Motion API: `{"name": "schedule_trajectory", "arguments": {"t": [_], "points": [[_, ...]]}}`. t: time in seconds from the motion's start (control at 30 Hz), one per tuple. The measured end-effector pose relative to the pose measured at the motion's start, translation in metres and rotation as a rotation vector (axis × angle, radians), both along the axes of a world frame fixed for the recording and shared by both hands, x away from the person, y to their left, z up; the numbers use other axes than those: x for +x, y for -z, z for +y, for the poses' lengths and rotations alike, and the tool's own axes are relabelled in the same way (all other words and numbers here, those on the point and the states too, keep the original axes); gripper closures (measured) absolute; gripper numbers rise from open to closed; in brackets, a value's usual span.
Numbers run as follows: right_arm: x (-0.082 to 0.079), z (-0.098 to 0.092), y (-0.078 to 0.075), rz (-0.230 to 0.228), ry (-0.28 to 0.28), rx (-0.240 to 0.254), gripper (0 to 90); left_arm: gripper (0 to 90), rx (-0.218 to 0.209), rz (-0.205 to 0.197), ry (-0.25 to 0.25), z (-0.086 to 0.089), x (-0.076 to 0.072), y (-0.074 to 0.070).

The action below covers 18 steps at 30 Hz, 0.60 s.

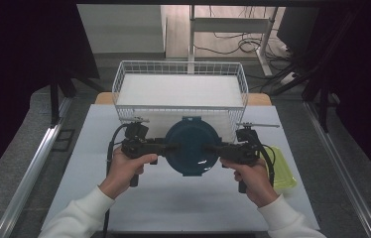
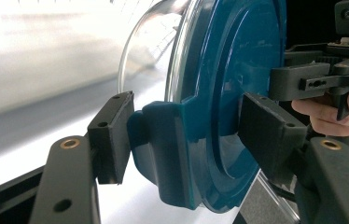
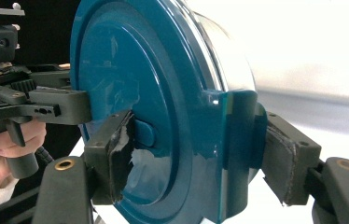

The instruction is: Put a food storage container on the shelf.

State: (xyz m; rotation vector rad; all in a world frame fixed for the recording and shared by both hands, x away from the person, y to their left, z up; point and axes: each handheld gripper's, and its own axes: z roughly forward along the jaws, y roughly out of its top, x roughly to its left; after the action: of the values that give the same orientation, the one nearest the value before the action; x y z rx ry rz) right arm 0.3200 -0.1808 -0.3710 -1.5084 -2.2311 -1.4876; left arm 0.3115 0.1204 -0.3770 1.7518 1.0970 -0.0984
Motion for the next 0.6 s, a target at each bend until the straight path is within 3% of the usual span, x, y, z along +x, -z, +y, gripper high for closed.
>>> {"name": "schedule_trajectory", "arguments": {"t": [0.27, 0.6], "points": [[0.010, 0.001, -0.026, -0.044, 0.001, 0.016, 32.0, 37.2, 0.003, -0.042, -0.008, 0.001, 0.009, -0.027], [0.028, 0.005, -0.043, -0.059, 0.001, 0.038, 32.0, 37.4, 0.019, -0.060, -0.018, 0.007, 0.026, -0.050]]}}
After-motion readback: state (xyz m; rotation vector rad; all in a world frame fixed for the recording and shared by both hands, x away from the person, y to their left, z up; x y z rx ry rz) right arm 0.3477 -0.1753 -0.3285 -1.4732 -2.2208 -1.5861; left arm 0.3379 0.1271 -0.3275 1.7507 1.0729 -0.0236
